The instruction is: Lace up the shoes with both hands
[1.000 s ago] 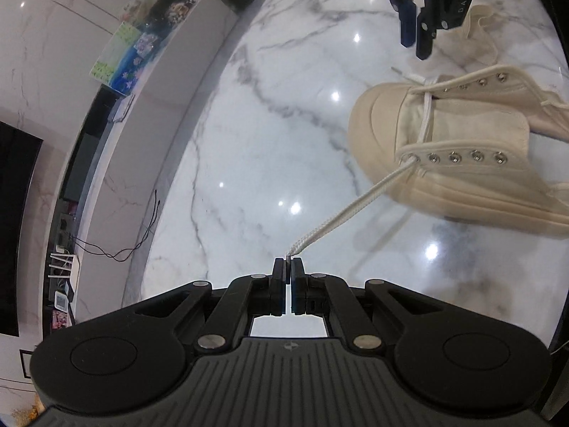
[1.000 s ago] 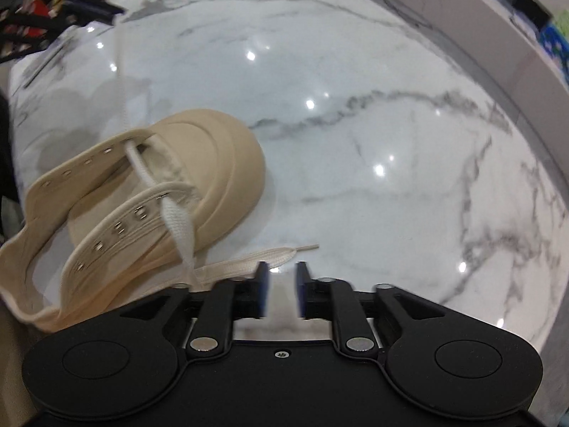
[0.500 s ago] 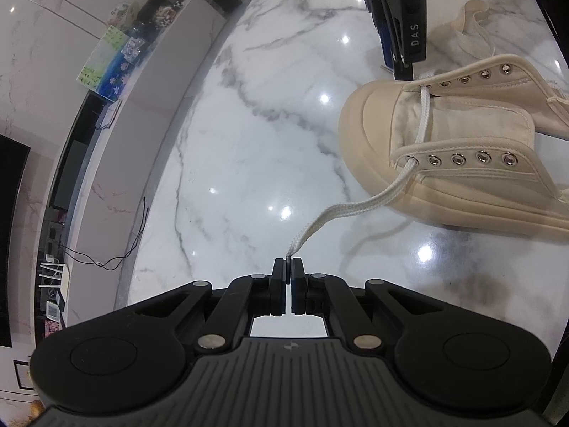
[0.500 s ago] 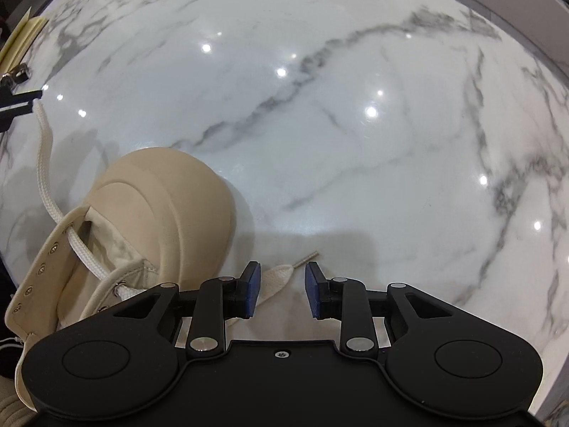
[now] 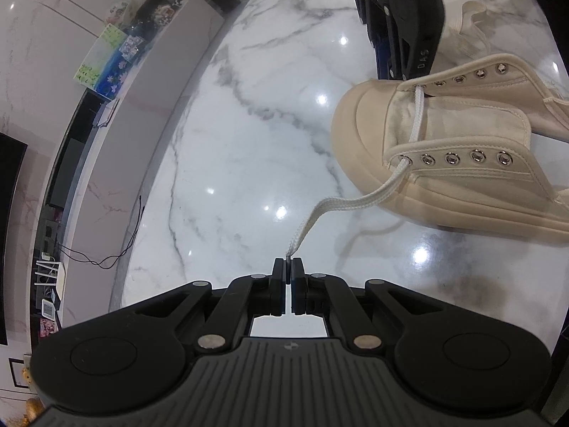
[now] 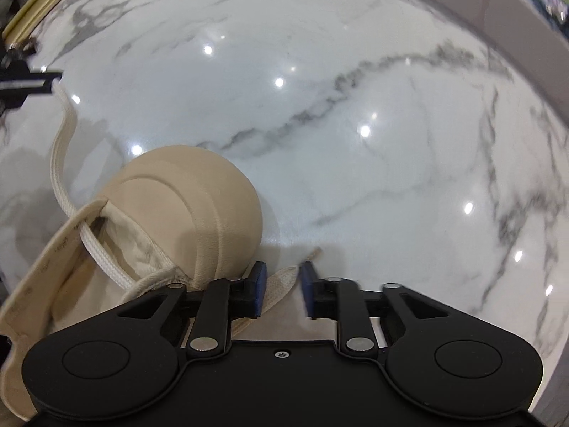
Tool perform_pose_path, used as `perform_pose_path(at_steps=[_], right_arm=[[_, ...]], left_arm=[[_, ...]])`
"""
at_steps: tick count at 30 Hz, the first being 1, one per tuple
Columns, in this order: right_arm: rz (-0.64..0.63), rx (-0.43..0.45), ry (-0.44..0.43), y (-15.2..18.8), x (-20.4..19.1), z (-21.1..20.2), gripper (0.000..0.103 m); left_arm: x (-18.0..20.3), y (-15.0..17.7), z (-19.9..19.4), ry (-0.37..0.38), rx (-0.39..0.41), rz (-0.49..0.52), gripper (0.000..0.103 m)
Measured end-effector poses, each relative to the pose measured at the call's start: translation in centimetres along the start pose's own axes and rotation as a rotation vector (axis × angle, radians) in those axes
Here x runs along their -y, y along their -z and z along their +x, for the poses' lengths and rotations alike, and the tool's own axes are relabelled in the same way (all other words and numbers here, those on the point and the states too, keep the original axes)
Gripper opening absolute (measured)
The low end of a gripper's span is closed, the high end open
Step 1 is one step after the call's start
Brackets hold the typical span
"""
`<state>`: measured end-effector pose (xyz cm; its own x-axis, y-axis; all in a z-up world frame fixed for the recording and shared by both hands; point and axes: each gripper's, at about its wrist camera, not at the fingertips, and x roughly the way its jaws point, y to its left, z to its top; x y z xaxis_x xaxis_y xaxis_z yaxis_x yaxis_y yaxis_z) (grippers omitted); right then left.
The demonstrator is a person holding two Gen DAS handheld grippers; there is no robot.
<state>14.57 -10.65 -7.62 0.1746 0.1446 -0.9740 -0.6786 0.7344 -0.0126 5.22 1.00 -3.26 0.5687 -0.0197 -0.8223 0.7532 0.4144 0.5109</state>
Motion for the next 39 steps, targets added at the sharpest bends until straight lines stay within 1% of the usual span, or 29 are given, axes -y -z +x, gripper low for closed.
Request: perform_pose_path(at_steps=[3,5,9,11,12,14,15,17,18,24,25,32,38,39], right_arm=[[0.007,0.008,0.006,0.5,0.2,-0.4,0.002],[-0.011,0.037,0.029,0.7,0.1,-1.3,0.002],[-0.053,0.129,0.088,1.0,-0.2,-5.2,0.002],[-0.06,0.174,0.115,1.1,-0.2,-7.3,0.002],[-0.067,0.22,0.134,1.1,-0.6,-9.2,0.001],[-0.071,0.258,0.148,1.1,-0.8,-10.6,0.002],[-0.08,0.307,0.165,1.3,-1.2,-12.6,0.002],[-0.088,0.366,0.182,1.5,-1.5,-15.2,0.001],[-0.09,0.374,0.185,1.5,-1.5,-15.6,0.001],[-0.139,0.547,0.254,2.2,-4.3,-23.2,0.002],[-0.144,0.565,0.263,2.4,-4.6,-24.0,0.002],[-0.177,0.703,0.326,3.3,-6.9,-30.6,0.001],[-0.19,0.777,0.33,4.0,-8.0,-34.6,0.001],[-0.189,0.805,0.324,4.1,-8.3,-35.9,0.001]], left_arm=[[-0.2,-0.1,-0.6,-0.024,-0.001,-0.011,0.002],[-0.4,-0.1,-1.2,-0.049,0.002,-0.016,0.002],[-0.7,-0.5,-2.7,-0.084,0.025,-0.024,0.002],[-0.7,-1.0,-3.7,-0.115,0.043,-0.028,0.002],[-0.7,-1.2,-4.2,-0.129,0.052,-0.029,0.002],[-0.7,-1.7,-5.4,-0.165,0.07,-0.033,0.002],[-0.8,-1.9,-5.9,-0.18,0.077,-0.033,0.002],[-0.9,-2.4,-7.4,-0.222,0.094,-0.031,0.002],[-1.0,-2.7,-8.1,-0.242,0.101,-0.031,0.002],[-1.7,-4.1,-12.1,-0.364,0.149,-0.028,0.002],[-2.0,-4.5,-13.4,-0.393,0.165,-0.034,0.002],[-3.8,-6.8,-18.9,-0.531,0.24,-0.051,0.002],[-4.4,-8.7,-22.5,-0.616,0.291,-0.037,0.002],[-4.5,-9.1,-23.1,-0.63,0.301,-0.034,0.002]])
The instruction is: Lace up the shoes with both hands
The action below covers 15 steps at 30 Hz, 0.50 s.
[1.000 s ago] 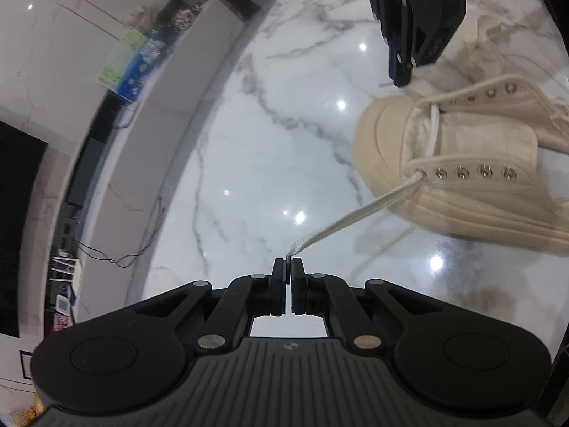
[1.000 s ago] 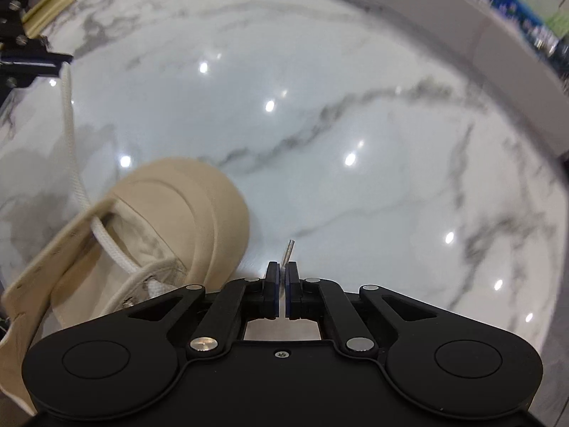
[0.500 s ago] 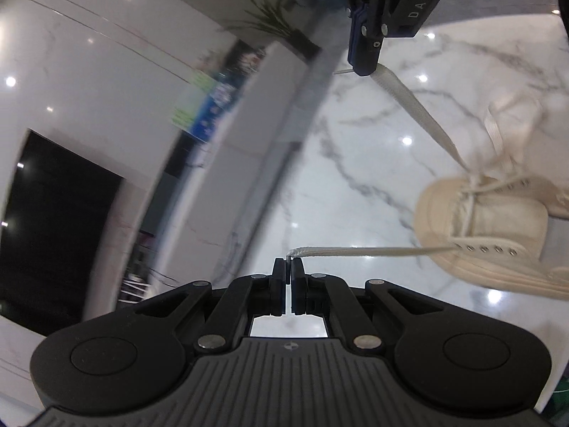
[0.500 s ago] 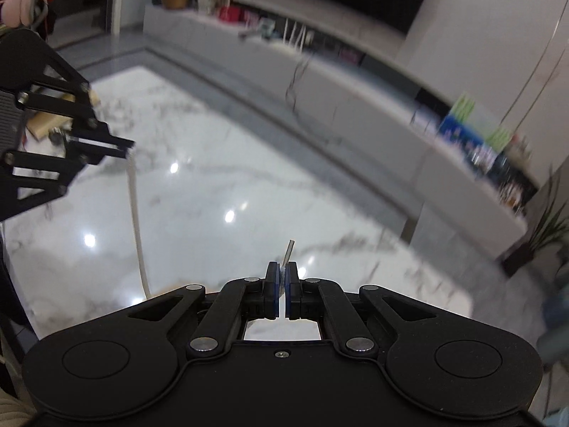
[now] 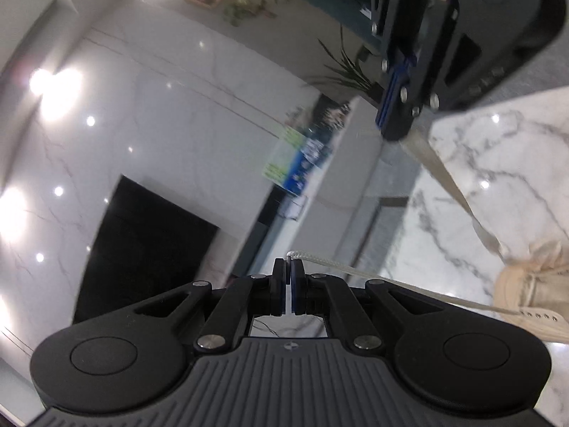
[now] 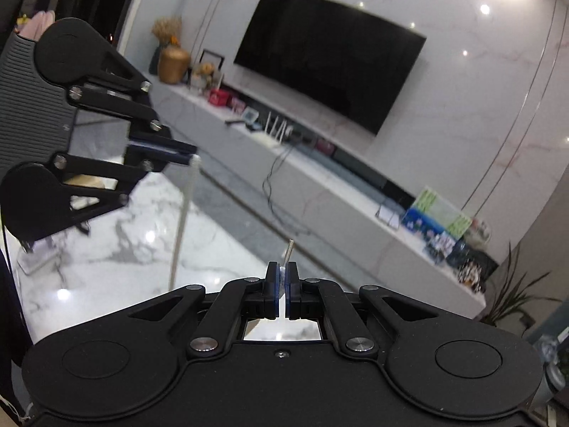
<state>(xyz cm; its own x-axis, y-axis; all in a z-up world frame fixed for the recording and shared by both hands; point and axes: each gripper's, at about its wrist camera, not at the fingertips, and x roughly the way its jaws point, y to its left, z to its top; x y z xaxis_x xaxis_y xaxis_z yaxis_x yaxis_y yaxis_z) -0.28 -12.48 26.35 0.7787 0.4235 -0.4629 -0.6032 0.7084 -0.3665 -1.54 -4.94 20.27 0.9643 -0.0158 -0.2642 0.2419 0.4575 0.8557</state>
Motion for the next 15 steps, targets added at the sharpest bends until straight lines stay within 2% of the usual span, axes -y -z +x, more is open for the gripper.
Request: perform_pose_path(at_steps=[10,15], right_arm=[[0.048,0.197,0.071,-3.4,2.0,-5.3,0.001],[0.081,0.27,0.073,-4.7,2.7,-7.2,0.001]], left_arm=[[-2.3,-4.2,-3.0,-0.12,0.124,0.002,0.002],[-2.1,-5.4,-3.2,-0.116,0.15,0.008,0.002]])
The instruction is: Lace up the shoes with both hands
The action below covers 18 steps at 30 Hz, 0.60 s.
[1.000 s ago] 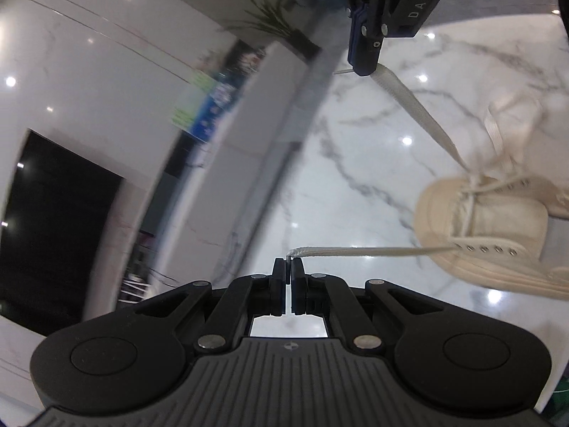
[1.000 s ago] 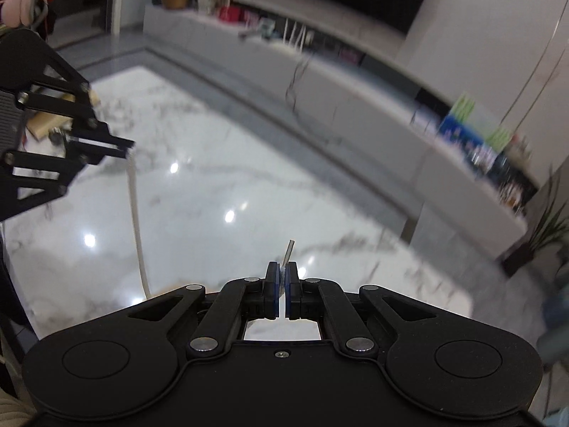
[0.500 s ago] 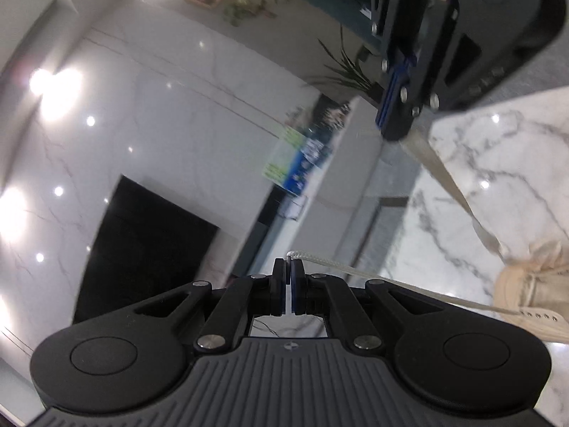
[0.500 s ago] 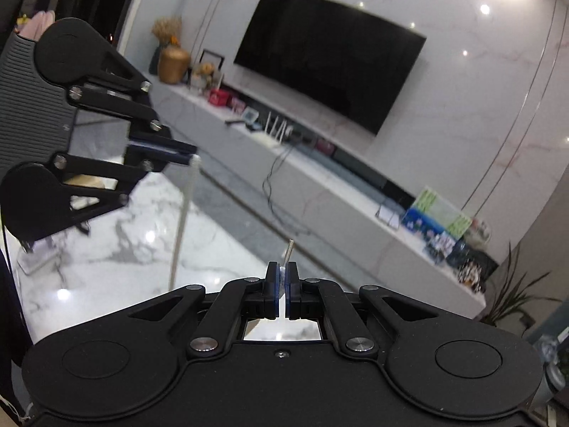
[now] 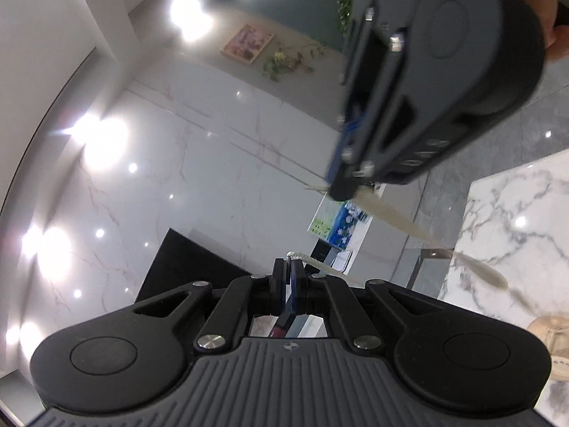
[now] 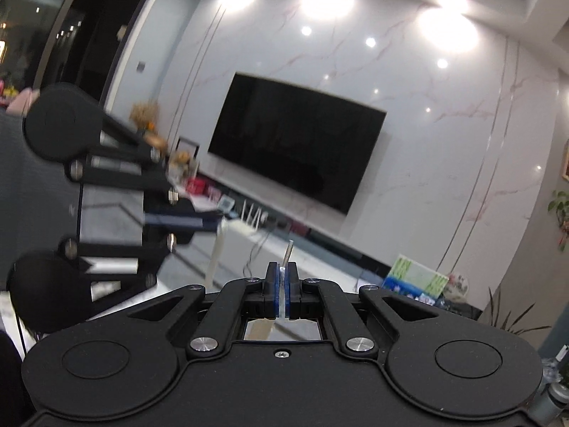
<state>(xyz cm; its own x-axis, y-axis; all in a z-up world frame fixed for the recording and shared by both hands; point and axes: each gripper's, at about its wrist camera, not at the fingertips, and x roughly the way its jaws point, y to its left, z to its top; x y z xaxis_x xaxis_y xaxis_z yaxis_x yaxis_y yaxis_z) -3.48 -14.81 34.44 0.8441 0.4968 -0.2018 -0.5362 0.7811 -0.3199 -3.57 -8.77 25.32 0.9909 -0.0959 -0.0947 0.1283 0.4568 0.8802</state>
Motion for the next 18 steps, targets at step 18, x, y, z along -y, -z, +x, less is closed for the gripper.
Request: perform_pose_path(at_steps=[18], right_arm=[[0.011,0.009,-0.016,-1.5,0.1,-1.7,0.001]], left_arm=[[0.0,-1.0,-1.7,-0.019,0.023,0.008,0.002]])
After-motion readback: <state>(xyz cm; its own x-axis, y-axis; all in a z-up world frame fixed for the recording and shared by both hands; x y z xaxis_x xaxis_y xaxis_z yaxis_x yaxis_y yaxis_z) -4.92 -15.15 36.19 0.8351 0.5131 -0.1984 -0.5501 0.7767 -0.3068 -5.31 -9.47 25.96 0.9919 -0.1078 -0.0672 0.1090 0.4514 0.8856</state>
